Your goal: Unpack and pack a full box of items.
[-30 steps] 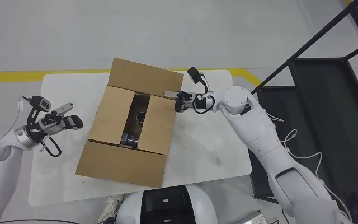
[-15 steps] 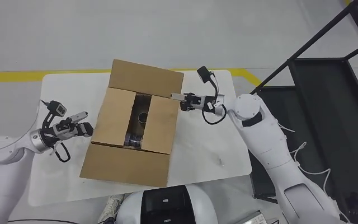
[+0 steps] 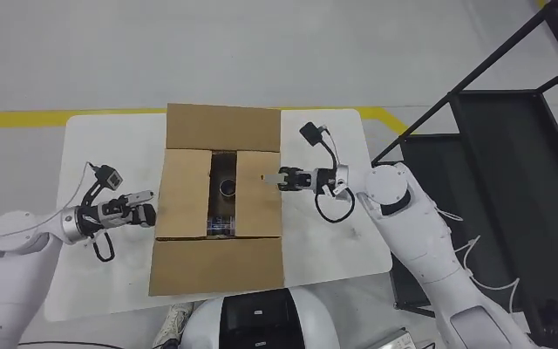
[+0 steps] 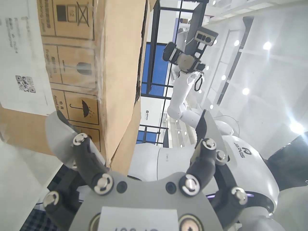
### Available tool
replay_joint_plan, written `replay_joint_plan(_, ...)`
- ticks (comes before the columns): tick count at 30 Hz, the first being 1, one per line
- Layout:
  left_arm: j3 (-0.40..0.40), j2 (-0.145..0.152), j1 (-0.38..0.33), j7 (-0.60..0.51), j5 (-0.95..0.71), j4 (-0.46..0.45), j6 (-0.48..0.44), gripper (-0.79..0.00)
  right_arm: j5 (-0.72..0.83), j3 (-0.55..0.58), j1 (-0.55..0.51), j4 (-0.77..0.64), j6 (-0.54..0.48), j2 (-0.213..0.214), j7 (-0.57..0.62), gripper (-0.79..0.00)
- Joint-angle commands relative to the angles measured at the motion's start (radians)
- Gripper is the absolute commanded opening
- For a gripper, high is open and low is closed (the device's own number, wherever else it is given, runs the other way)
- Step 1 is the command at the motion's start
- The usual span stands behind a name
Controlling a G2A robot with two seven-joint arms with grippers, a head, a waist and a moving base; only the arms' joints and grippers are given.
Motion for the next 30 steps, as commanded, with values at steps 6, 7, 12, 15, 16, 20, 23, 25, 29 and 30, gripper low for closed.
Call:
replay_joint_plan(6, -0.114, 0.011, 0.005, -0.049, -0.158, 0.039, -0.031, 0.000, -0.017, -0.190, 0.128, 0.074, 0.026, -0.043, -0.026, 0.000)
replay_joint_plan(7, -0.126, 0.012, 0.006, -0.049, -0.166, 0.042, -0.032, 0.000, -0.006, -0.217, 0.148, 0.088, 0.048, -0.052, -0.037, 0.000)
replay_joint_plan(12, -0.162, 0.014, 0.004, -0.018, -0.191, 0.037, -0.034, 0.000, 0.055, -0.341, 0.205, 0.121, 0.126, -0.099, -0.112, 0.000)
replay_joint_plan(15, -0.159, 0.009, -0.007, 0.005, -0.201, 0.033, -0.028, 0.000, 0.054, -0.384, 0.211, 0.121, 0.153, -0.117, -0.175, 0.000)
replay_joint_plan(16, -0.154, 0.007, -0.011, 0.011, -0.208, 0.032, -0.027, 0.000, 0.054, -0.389, 0.211, 0.120, 0.155, -0.120, -0.188, 0.000)
replay_joint_plan(20, -0.145, 0.003, -0.017, 0.017, -0.217, 0.031, -0.023, 0.000, 0.054, -0.389, 0.211, 0.120, 0.155, -0.120, -0.188, 0.000)
replay_joint_plan(23, -0.145, 0.003, -0.017, 0.017, -0.217, 0.031, -0.023, 0.000, 0.054, -0.389, 0.211, 0.120, 0.155, -0.120, -0.188, 0.000)
replay_joint_plan(25, -0.145, 0.003, -0.017, 0.017, -0.217, 0.031, -0.023, 0.000, 0.054, -0.389, 0.211, 0.120, 0.155, -0.120, -0.188, 0.000)
replay_joint_plan(29, -0.145, 0.003, -0.017, 0.017, -0.217, 0.031, -0.023, 0.000, 0.043, -0.393, 0.186, 0.117, 0.187, -0.118, -0.195, 0.000)
replay_joint_plan(30, -0.145, 0.003, -0.017, 0.017, -0.217, 0.031, -0.023, 0.000, 0.060, -0.401, 0.177, 0.105, 0.186, -0.119, -0.168, 0.000)
